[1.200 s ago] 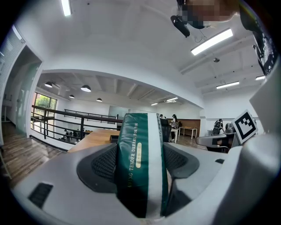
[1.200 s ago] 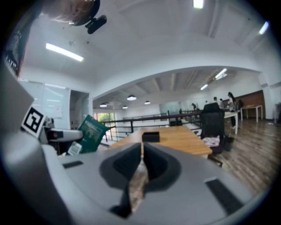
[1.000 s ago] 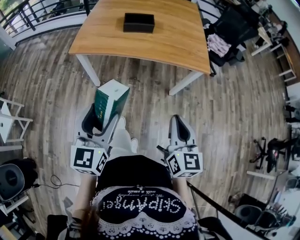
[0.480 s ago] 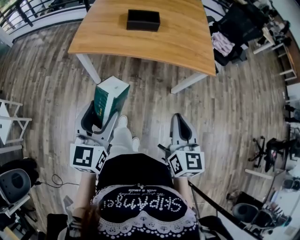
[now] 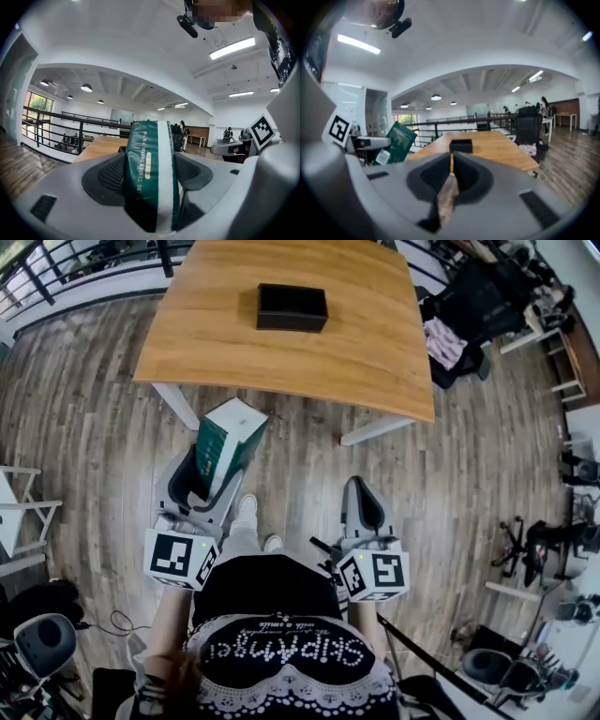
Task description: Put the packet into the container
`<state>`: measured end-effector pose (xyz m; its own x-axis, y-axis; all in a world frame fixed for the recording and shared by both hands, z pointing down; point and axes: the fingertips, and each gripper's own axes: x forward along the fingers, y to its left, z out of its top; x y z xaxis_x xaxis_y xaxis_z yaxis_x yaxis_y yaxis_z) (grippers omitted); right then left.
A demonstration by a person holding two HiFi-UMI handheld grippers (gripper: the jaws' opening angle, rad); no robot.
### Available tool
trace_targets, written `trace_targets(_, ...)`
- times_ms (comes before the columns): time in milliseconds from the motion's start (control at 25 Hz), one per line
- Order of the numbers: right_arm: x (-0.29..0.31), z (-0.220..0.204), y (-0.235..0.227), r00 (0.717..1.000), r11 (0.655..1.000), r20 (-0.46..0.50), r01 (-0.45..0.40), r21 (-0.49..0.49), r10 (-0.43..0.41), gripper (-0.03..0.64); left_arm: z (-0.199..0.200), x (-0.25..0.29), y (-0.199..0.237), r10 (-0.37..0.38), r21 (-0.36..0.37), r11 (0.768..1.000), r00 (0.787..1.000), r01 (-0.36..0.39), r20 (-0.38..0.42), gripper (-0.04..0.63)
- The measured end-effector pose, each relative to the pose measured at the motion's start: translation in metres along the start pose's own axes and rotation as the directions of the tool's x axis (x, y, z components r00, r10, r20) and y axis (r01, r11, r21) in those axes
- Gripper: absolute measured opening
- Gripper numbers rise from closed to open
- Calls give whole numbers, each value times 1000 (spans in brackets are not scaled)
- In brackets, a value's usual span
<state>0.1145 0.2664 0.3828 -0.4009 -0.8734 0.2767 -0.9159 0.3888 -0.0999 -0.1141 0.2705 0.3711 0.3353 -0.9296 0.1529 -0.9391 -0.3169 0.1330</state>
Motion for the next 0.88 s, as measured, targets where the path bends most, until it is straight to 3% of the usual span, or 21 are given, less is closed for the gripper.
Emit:
trace_targets(360, 20, 5, -6, 999, 998, 1, 50, 32, -50, 38, 8, 30, 11, -52, 5, 999, 999, 52, -7, 345)
trace_targets(880, 40, 2, -11, 998, 997, -26, 56, 51, -55, 38, -4, 44, 26, -39, -22, 999, 998, 38, -56, 345)
